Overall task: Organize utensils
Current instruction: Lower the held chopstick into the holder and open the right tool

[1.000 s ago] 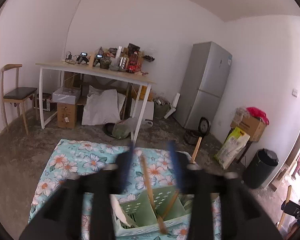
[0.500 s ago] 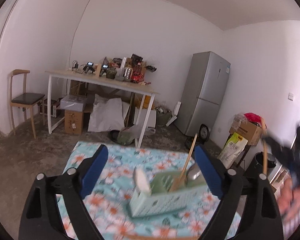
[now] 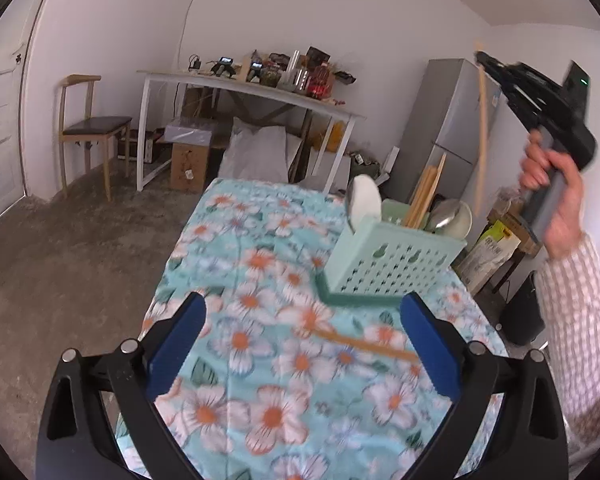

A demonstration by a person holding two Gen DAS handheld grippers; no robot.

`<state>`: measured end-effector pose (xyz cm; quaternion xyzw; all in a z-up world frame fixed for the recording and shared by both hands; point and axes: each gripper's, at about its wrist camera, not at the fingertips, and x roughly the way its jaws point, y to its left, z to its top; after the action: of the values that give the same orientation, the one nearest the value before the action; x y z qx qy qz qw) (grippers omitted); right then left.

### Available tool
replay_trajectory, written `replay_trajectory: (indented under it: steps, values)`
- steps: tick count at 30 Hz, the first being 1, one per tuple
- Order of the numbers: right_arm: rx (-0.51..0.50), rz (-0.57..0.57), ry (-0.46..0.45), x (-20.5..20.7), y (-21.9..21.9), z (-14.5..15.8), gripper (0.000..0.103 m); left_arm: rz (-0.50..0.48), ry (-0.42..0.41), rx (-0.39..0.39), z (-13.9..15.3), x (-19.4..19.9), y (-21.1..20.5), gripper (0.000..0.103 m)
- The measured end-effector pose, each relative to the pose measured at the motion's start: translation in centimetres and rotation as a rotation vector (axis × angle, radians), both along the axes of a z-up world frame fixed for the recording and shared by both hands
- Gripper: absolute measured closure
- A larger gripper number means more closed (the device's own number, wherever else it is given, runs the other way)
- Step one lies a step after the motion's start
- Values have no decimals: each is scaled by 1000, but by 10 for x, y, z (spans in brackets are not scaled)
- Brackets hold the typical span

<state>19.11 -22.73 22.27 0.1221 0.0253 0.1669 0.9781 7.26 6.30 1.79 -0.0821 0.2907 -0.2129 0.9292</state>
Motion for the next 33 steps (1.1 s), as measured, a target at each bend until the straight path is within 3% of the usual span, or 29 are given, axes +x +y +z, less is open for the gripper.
replay_trajectory:
  steps: [8,15,21,24,26,33]
  values:
    - [-137,-126,72,31,22,-36,99,44,-7,-11,-3,-6,26,7]
    - [-205,-150,92,29,31,-49,99,81,20,-50,-9,0,44,7]
    - [-206,-143,117,27,29,-56,98,109,19,-51,-8,2,50,7]
    - [-210,-135,122,23,29,-55,88,114,23,-49,-11,4,49,7]
    - [-207,-122,124,15,29,-52,72,111,31,-54,-12,6,48,7]
    - [-222,-94,75,-49,20,-33,63,85,35,-39,-15,9,38,7]
